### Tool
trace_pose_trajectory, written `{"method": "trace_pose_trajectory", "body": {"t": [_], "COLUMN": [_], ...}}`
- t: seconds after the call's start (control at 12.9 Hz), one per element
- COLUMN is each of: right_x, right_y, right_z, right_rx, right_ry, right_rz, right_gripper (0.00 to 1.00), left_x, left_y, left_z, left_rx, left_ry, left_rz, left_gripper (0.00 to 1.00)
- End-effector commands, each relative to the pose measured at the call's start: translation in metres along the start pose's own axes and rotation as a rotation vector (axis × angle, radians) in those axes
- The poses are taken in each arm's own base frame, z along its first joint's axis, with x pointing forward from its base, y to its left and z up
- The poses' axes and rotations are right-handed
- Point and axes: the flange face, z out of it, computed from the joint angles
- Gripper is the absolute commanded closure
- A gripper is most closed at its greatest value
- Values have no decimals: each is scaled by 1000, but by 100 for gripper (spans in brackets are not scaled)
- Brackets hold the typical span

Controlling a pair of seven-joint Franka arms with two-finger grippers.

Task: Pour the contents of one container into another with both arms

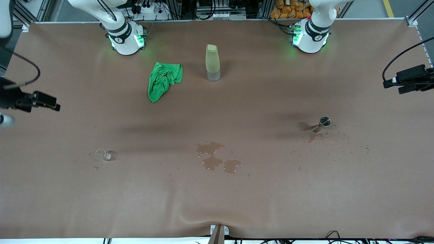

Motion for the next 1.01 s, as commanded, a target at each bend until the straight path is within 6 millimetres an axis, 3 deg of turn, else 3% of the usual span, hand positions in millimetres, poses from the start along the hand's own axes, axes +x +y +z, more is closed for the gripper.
{"method": "trace_pose_trajectory", "body": {"t": [0.0,0.16,0.23,0.47,0.93], "right_x": [-43,-53,-54,-48,-44], "right_y": [2,-17,-17,6,32], "right_z": [-6,-12,-14,-22,-28], "right_rx": [-8,-51,-61,-58,-24], "right_ry": [26,47,55,117,174], "right_rz": [94,126,126,164,200], "right_gripper": [0,0,0,0,0], "left_x": [-15,-13,-12,-13,-31], "left_y": [45,72,76,82,127], "left_z": [-5,6,6,4,-1], "left_rx": [243,276,275,275,291], "left_ry": [31,18,21,33,69], "left_rz": [-16,21,26,38,26], "left_gripper": [0,0,0,0,0]}}
